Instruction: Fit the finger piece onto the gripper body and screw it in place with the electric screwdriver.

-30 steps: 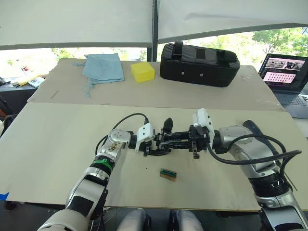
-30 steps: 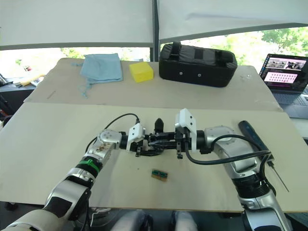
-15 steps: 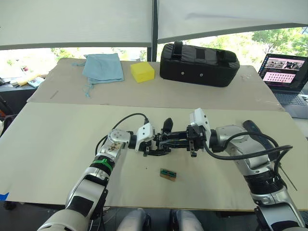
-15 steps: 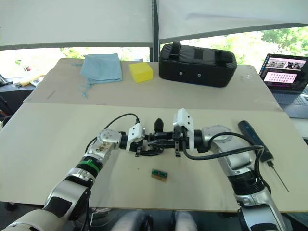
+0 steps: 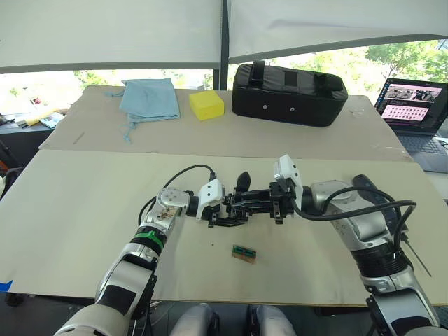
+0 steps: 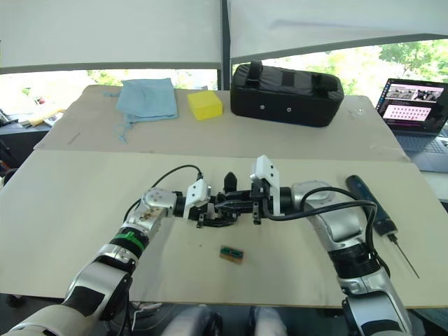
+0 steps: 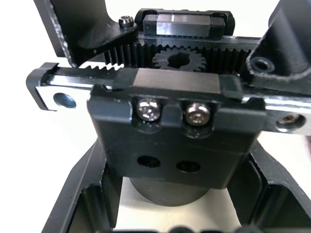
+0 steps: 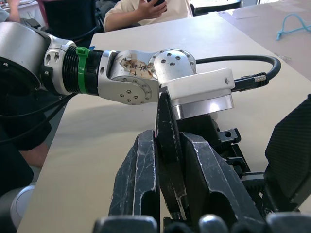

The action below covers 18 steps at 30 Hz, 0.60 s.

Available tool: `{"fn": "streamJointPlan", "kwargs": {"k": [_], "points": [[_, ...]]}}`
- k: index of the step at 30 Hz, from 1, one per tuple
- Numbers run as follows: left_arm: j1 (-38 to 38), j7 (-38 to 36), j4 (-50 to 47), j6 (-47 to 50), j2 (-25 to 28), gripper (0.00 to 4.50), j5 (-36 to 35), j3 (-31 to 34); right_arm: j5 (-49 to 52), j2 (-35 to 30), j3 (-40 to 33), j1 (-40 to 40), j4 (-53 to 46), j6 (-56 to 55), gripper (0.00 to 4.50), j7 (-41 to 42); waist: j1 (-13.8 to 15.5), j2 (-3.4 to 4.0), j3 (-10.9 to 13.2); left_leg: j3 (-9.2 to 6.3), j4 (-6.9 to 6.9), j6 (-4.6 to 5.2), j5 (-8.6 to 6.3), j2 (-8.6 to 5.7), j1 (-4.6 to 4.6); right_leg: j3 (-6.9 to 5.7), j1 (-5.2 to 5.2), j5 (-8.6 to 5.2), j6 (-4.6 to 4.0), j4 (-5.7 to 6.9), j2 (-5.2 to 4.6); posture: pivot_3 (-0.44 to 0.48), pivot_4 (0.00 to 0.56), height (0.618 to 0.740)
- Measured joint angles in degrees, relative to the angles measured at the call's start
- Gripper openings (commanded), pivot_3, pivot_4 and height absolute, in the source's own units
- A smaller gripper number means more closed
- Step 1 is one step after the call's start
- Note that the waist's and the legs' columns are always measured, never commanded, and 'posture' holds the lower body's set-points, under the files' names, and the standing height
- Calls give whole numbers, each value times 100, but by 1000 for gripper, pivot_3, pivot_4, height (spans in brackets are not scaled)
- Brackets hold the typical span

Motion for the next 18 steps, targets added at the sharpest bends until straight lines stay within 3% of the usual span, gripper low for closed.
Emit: {"fn": "streamJointPlan", "kwargs": {"k": [9,18], "points": [[2,38,22,4,-25,2350,50,-7,-126,-145,214,-124,71,39,323,78,6,-4,-18,-1,-2,0,-2,0,21,-1,20,0,0,-3,-1,0,150,739],[2,124,144,99,-20,2350,61,-3,-127,-134,450,-507,743,112,323,384,-20,-2,-74,-1,-7,6,-14,0,60,8,47,0,0,-1,-2,0,150,739]]}}
